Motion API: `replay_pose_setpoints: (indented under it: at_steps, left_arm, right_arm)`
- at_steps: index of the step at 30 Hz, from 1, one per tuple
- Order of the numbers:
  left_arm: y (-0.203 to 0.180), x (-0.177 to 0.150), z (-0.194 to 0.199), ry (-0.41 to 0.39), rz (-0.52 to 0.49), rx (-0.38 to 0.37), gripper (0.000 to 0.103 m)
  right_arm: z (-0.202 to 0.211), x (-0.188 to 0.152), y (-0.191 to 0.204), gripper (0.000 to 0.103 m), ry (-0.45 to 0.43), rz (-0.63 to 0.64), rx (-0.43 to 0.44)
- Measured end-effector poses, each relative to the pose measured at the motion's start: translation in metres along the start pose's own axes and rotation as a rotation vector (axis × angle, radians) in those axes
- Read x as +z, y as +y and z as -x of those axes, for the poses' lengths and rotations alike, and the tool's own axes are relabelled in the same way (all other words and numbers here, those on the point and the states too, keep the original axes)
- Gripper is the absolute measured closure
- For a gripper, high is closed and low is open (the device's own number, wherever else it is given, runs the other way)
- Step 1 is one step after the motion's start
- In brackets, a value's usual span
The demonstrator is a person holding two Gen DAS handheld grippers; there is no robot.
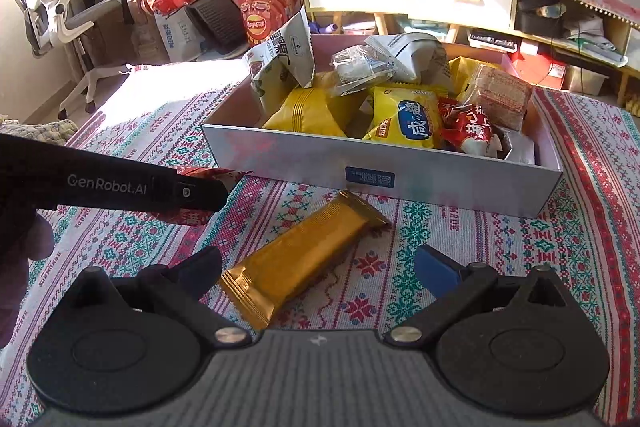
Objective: Organize snacks
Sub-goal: 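Grasp the red wrapped snack with the left tool while the right tool grasps the gold bar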
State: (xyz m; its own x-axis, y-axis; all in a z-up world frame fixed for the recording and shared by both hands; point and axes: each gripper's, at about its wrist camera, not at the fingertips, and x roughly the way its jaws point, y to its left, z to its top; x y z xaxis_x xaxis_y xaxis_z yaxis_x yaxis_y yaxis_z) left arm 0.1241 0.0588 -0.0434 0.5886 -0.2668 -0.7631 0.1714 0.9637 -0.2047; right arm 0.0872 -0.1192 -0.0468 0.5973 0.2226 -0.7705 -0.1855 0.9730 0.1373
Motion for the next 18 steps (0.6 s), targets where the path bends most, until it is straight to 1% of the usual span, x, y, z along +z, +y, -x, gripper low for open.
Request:
replay_pose_setpoints:
  at_steps: [3,6,9,11,13,18]
  left_arm:
    - [0.006,-0.003,0.003,0.004,0.007,0.009,0.064]
    - [0.011,-0.005,0.004,0.008,0.014,0.015,0.064]
    - [0.017,-0.008,0.005,0.013,0.022,0.021,0.064]
    - [0.019,-0.009,0.005,0.019,0.026,0.018,0.064]
    - [0.021,-0.012,0.005,0.022,0.020,0.019,0.064]
    - [0.022,-0.018,0.005,0.033,-0.031,0.021,0.061]
  right_arm:
    - [-0.008,0.001,0.001,0.001,0.011,-0.030,-0.021]
    - [-0.010,-0.002,0.004,0.002,0.001,0.029,-0.079]
    - [-0.007,-0.003,0.000,0.004,0.009,0.073,-0.092]
    - [-0.002,-0.004,-0.009,0.004,0.014,0.059,-0.084]
    - [0.002,-0.005,-0.016,0.005,0.021,0.046,-0.103]
    - [0.012,-0.011,-0.038,0.006,0.027,0.016,-0.134]
